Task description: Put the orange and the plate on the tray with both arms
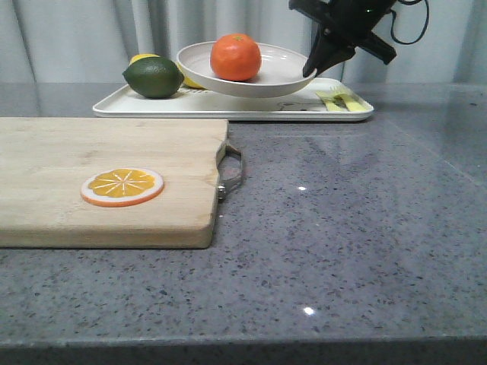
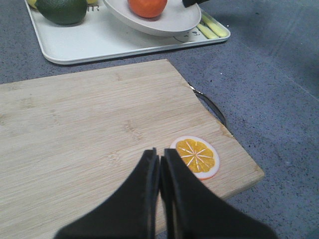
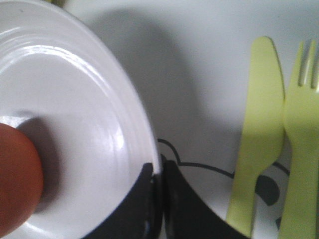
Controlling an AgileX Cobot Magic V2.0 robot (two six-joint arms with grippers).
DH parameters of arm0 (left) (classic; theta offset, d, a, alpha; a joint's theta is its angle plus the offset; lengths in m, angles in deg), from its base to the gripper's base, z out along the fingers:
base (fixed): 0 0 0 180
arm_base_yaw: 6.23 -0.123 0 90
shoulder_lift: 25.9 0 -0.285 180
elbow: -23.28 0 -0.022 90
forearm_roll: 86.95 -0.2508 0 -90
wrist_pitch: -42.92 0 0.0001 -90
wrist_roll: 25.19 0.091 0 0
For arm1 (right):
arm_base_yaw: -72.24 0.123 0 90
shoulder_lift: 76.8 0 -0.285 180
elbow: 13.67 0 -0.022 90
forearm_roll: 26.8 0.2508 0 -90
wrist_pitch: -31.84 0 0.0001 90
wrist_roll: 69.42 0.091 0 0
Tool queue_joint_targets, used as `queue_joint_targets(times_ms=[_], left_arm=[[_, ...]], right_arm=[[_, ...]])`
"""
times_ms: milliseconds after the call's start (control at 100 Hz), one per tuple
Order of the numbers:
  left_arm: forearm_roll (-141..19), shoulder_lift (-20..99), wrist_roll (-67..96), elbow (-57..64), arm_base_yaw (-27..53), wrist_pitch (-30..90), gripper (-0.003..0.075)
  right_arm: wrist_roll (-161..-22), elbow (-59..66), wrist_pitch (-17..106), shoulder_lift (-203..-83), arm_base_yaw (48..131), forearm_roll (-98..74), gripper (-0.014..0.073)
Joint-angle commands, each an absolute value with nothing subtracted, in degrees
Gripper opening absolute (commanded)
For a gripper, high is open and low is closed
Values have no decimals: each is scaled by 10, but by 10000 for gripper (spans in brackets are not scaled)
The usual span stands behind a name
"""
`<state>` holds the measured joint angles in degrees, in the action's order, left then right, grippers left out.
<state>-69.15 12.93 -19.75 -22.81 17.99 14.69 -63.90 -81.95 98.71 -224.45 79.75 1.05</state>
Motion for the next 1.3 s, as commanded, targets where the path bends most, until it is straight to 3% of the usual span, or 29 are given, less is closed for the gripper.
queue_joint_targets(times_ms=[0,510,580,730,820,1290], left_arm=[[-681,134,-203,-212,178,189,-19],[-681,134,-203,-212,178,203,-19],[-681,134,-203,-212,178,203,-19],[-681,134,-203,-212,178,203,-19],[-681,134,-203,-212,178,203,-19],[-681,134,-203,-212,178,203,-19]], right_arm=[[-638,-840,957,-2211,797,39,-66],[-638,-840,952,-2231,797,39,-60],[-638,-840,949,-2231,797,38,-15],[-640,-840,946,-2231,797,38,200],[-639,-840,946,-2231,797,38,271],[-639,-840,1015,-2189,795,-17,238]])
